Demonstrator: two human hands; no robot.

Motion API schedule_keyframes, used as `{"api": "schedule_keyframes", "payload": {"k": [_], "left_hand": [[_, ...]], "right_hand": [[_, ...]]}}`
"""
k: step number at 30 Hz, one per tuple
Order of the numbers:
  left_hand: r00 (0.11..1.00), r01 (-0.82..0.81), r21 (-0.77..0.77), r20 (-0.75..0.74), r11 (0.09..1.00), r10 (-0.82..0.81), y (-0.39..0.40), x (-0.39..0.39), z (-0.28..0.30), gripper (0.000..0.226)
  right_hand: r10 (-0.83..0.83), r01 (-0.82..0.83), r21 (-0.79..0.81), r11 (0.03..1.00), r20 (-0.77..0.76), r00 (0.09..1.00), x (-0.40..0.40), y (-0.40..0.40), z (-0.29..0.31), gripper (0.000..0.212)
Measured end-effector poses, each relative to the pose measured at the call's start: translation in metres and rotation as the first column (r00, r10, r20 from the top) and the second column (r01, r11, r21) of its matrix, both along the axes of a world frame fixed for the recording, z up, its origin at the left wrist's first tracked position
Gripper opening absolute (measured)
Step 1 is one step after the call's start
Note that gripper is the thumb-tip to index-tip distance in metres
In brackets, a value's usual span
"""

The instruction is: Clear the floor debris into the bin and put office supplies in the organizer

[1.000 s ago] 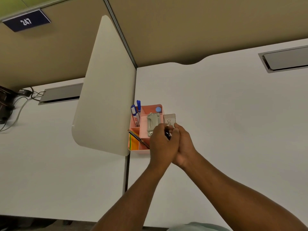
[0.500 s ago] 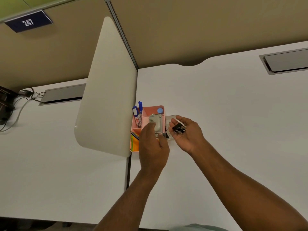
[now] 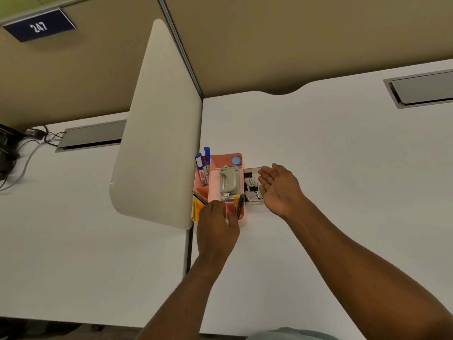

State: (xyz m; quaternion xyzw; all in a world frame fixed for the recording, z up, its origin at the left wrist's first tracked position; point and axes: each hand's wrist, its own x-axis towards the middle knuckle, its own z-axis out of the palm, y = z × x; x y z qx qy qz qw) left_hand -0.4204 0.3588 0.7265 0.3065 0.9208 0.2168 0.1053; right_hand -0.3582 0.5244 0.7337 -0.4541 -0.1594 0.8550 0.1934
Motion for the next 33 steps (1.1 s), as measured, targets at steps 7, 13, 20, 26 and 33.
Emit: {"api": "schedule_keyframes", "payload": {"k": [7, 13, 20, 26, 33], "left_hand": [[0.952, -0.239, 0.245, -0.133, 0.94, 0.277, -0.012, -0.031, 0.001, 0.051], [0.927, -0.337, 0.031, 0.185, 0.941, 0.326, -0.03, -0.057, -0.017, 0.061], [0.92, -0.26, -0.112, 0.272, 0.959, 0.282, -0.031, -0.055, -0.024, 0.058], [0.941, -0.218, -0.123, 0.236, 0.968, 0.242, -0.031, -0.046, -0.021, 0.052], [0.942, -0.179, -0.111, 0.267, 0.978, 0.203, -0.047, -0.037, -0.017, 0.05]], "right_hand": [[0.017, -0.129, 0.279, 0.952, 0.373, 0.928, 0.007, 0.004, -0.023, 0.037], [0.217, -0.392, 0.363, 0.845, 0.437, 0.873, 0.0, -0.03, -0.036, 0.045], [0.321, -0.441, 0.368, 0.819, 0.344, 0.882, -0.015, -0.05, -0.034, 0.046], [0.453, -0.558, 0.398, 0.728, 0.332, 0.827, -0.003, -0.042, -0.041, 0.059], [0.365, -0.567, 0.447, 0.692, 0.461, 0.809, 0.028, -0.058, -0.046, 0.061]]}}
